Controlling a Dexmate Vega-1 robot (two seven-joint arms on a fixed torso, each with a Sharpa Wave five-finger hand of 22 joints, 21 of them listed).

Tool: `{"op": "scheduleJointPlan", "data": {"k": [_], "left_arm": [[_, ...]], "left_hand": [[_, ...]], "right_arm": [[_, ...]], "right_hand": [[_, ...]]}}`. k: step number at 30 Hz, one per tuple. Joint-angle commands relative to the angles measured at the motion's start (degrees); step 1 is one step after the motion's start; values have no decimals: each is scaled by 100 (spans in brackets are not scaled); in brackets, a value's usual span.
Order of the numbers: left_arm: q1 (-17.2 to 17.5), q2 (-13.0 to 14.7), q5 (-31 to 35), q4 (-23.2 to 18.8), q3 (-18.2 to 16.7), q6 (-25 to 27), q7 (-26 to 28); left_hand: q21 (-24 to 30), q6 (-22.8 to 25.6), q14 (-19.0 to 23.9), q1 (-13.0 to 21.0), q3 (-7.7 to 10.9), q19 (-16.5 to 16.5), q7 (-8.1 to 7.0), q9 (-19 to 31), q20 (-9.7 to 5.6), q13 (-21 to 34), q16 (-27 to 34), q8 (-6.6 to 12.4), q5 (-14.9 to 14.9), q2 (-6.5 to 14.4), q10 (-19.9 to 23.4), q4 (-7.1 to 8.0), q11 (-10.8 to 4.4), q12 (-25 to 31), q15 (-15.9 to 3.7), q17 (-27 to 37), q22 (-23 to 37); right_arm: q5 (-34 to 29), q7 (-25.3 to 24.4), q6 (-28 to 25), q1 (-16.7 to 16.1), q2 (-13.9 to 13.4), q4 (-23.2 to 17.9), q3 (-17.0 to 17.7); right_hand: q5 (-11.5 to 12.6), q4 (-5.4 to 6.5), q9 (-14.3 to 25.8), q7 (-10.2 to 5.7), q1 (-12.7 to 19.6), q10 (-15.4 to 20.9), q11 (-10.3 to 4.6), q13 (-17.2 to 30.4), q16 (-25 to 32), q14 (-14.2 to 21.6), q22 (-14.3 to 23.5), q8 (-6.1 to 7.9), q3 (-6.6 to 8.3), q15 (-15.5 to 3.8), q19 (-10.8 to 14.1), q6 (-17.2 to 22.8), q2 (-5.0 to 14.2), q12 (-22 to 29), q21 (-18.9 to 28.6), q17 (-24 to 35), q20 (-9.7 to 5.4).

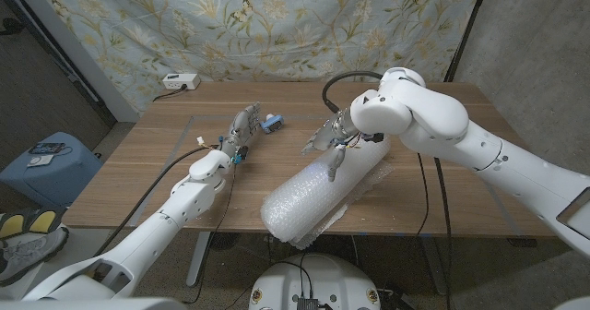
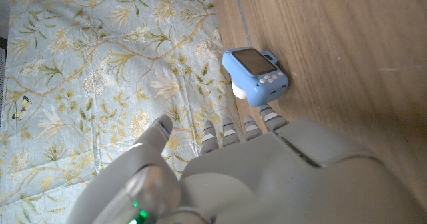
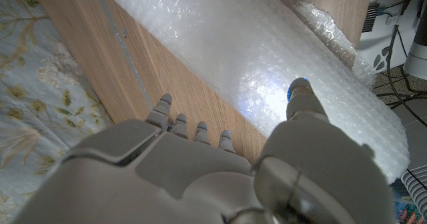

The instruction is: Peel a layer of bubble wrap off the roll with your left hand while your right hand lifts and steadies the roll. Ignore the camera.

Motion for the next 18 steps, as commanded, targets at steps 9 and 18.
{"op": "scheduleJointPlan", "data": {"k": [9,18], "left_arm": [[178,135,-29,-347,-22,209,157],[160,118,-38,-380,19,295,173]], "left_hand": [[-1,45,61,25,19,42,-18,32,19,26,-3,-20,25,44,53,-32,11,-15,23,33,5],[3,45,87,20,25,71,-21,32,23,26,4,-21,25,44,68,-30,5,-12,30,34,5]], "right_arm": [[-95,-230,837,-81,50,431,82],[158,-112,1037,40,105,805,6]], "right_hand": [[54,36,5,-42,-36,-1165,-88,-5,23,-786,-2,-10,-19,-63,-103,-1452,-40,11,-24,11,14],[58,53,5,-70,-85,-1230,-103,-7,16,-835,-3,-14,-54,-79,-193,-1513,-68,2,-39,10,21]]}}
